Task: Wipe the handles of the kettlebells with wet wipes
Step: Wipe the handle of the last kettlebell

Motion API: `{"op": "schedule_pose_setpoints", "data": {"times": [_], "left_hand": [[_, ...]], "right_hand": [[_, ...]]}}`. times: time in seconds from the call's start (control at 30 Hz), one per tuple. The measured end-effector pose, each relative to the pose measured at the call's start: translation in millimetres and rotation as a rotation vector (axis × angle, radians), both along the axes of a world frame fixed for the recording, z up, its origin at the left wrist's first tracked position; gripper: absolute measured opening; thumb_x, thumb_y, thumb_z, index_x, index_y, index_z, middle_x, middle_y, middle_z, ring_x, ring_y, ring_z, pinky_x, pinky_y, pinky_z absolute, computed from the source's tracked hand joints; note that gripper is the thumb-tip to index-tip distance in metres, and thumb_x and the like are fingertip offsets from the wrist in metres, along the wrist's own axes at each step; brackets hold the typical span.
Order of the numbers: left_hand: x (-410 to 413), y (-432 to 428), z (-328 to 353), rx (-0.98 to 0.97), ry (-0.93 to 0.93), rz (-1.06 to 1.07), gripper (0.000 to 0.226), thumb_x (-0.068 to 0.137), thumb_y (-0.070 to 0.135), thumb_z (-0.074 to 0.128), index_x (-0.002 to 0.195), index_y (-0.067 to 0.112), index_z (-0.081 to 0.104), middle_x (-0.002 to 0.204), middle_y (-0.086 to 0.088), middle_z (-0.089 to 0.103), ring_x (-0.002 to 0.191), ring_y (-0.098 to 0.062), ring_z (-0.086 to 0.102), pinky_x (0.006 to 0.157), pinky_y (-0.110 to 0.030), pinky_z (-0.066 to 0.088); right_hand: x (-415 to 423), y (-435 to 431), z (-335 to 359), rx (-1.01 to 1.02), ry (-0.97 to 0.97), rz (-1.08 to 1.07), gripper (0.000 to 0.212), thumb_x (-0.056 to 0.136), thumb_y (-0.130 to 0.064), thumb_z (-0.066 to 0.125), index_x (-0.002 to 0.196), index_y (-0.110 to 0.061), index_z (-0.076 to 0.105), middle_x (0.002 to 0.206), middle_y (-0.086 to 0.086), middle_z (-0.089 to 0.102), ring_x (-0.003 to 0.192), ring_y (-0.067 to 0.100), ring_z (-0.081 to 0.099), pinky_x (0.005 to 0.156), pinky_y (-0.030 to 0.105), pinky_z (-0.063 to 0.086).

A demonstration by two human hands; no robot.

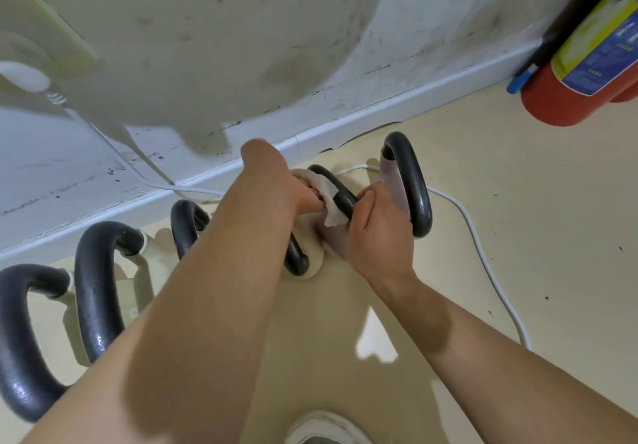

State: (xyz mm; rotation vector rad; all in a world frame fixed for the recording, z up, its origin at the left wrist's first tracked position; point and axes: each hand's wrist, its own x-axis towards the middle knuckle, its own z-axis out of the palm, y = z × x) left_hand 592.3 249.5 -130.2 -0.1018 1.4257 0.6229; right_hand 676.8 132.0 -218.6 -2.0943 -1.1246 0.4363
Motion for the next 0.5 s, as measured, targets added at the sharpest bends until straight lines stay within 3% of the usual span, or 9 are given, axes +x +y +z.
{"op": "schedule_pose_setpoints", "data": {"times": [0.1,0.23,0.33,0.43,0.5], "left_hand": [[4,-2,5,0.097,0.061,-0.220,0.055,0.086,0.047,0.054,0.115,0.001,0.052,0.112,-0.009,0.058,0.101,-0.026,0.058,0.100,-0.050,0.044],[9,-50,19,0.248,0.124,-0.410,0.028,0.093,0.010,0.056,0.119,0.000,0.056,0.122,-0.026,0.063,0.109,-0.038,0.066,0.094,-0.049,0.055],[-7,-75,16,0.299,0.127,-0.431,0.031,0.094,-0.005,0.052,0.125,-0.003,0.054,0.115,-0.025,0.066,0.104,-0.034,0.069,0.083,-0.045,0.060],[-25,-86,20,0.354,0.158,-0.458,0.027,0.092,-0.009,0.050,0.110,0.004,0.066,0.101,-0.018,0.075,0.089,-0.028,0.074,0.077,-0.042,0.062],[-32,-89,28,0.428,0.186,-0.529,0.025,0.090,-0.005,0.053,0.098,0.010,0.071,0.095,-0.015,0.075,0.083,-0.029,0.073,0.083,-0.049,0.059]], "right_hand": [[0,-1,6,0.023,0.052,0.007,0.028,0.104,-0.019,0.036,0.081,-0.009,0.048,0.071,0.000,0.050,0.060,0.020,0.049,0.058,0.037,0.041],[-1,-5,12,0.035,0.078,0.012,0.029,0.100,-0.023,0.030,0.082,-0.010,0.048,0.068,-0.006,0.046,0.058,0.011,0.046,0.056,0.034,0.036],[0,-5,15,0.014,0.156,0.028,0.032,0.101,-0.025,0.030,0.081,-0.008,0.049,0.066,-0.003,0.047,0.056,0.014,0.046,0.057,0.034,0.037],[5,-11,24,0.013,0.350,0.055,0.032,0.106,-0.018,0.036,0.082,-0.004,0.052,0.068,0.005,0.053,0.061,0.015,0.051,0.062,0.045,0.047],[8,-25,38,0.047,0.583,0.065,0.030,0.107,-0.016,0.039,0.089,-0.003,0.059,0.077,0.012,0.060,0.066,0.014,0.052,0.064,0.036,0.049]]}}
